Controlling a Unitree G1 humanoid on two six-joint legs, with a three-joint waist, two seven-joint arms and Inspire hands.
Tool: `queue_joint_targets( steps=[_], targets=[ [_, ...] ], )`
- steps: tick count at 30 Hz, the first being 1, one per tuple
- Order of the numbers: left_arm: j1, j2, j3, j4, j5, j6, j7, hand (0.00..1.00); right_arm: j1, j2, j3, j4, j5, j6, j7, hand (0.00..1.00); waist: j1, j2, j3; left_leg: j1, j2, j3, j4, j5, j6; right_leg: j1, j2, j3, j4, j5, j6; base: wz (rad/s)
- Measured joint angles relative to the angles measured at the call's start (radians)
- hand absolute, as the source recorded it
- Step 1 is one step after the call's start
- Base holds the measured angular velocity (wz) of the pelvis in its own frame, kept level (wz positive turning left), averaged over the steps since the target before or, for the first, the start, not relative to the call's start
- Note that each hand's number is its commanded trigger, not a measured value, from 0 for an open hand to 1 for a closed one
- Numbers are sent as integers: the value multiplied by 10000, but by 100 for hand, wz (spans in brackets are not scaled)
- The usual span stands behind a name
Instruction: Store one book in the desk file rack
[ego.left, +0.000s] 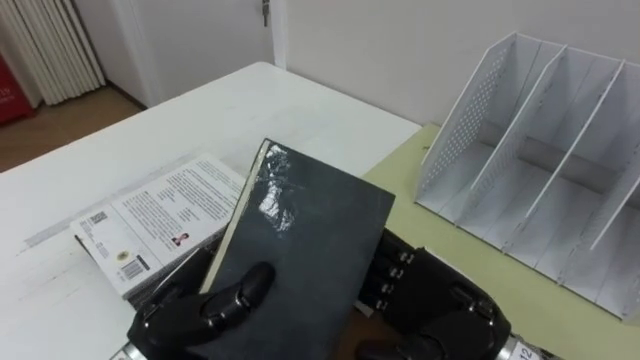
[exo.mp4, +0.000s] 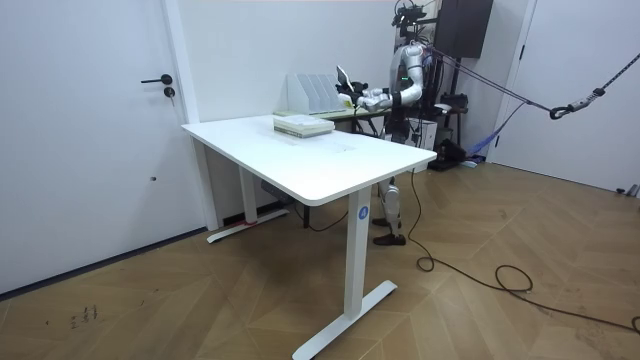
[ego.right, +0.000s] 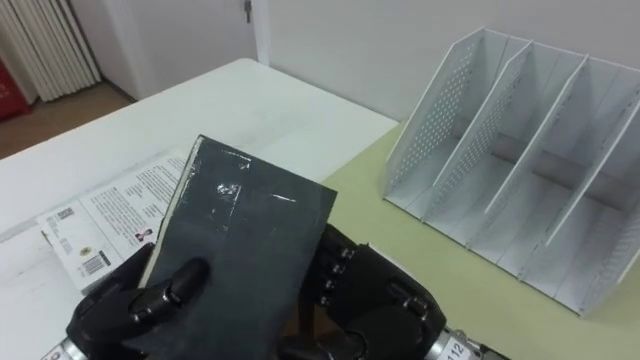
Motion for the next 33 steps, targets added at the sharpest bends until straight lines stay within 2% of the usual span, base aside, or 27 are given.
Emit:
queue_joint_targets(
  steps=[5, 8, 10, 12, 16, 20, 24, 26, 29, 33],
  targets=[
    [-18, 190, -320, 3, -451, 79, -213, 100, 0, -244, 366, -1, 378, 52, 169, 0, -27, 126, -76, -1, -1, -6, 18, -16, 2, 6, -6, -4, 25, -1, 1, 0],
    [-148, 424, -773, 6, -688, 300, -360, 100, -1, -262, 695, -7, 378, 311, 413, 0, -34, 133, -73, 20, 1, -21, 31, -20, -4, 0, -7, 5, 108, -23, 1, 0],
    [-174, 569, -995, 34, -948, 353, -368, 100, -1, -301, 772, -7, 569, 354, 427, 0, -53, 157, -58, 16, -1, -18, 51, -27, -1, 1, -9, 24, 112, -25, 0, 0],
    [-227, 678, -1141, 93, -1060, 376, -421, 100, 0, -563, 904, -7, 985, 418, 415, 0, -47, 161, -39, 11, -10, -14, 52, -29, 2, 3, -10, 59, 131, -31, 0, 0],
    [-369, 835, -1325, 201, -1160, 452, -585, 100, 0, -810, 1070, -7, 1553, 433, 405, 0, -29, 103, -29, 26, -9, -10, 75, -29, 3, -69, -12, 77, 140, -51, -8, 0],
    [-647, 984, -1529, 441, -1329, 495, -784, 100, 0, -1194, 1282, -38, 2225, 447, 217, 0, 91, 51, -63, 17, 3, 31, 70, -29, 2, -132, -7, 99, 148, -51, -15, -2],
    [-749, 1027, -1545, 592, -1330, 495, -788, 100, 0, -1266, 1289, -136, 2635, 638, -136, 0, 39, 14, -83, 17, 1, 42, 54, -29, 2, -92, -12, 101, 231, -52, -14, 0],
    [-751, 1083, -1547, 665, -1330, 529, -788, 100, -1, -1337, 1275, -221, 2823, 643, -274, 0, 32, 7, -79, 20, 0, 48, 55, -28, 2, -102, -14, 108, 261, -52, -14, 0],
    [-750, 1352, -1656, 890, -1330, 664, -786, 100, -6, -1383, 1266, -369, 3454, 643, -451, 0, -9, 4, -76, 27, 6, 55, 50, -29, 1, -114, -5, 120, 264, -52, -14, 0],
    [-749, 1382, -1661, 902, -1320, 708, -805, 100, -6, -1446, 1261, -372, 3572, 643, -467, 0, -34, 11, -69, 54, 7, 110, 43, -29, 1, -107, 3, 177, 265, -52, -14, -2]
  ],
)
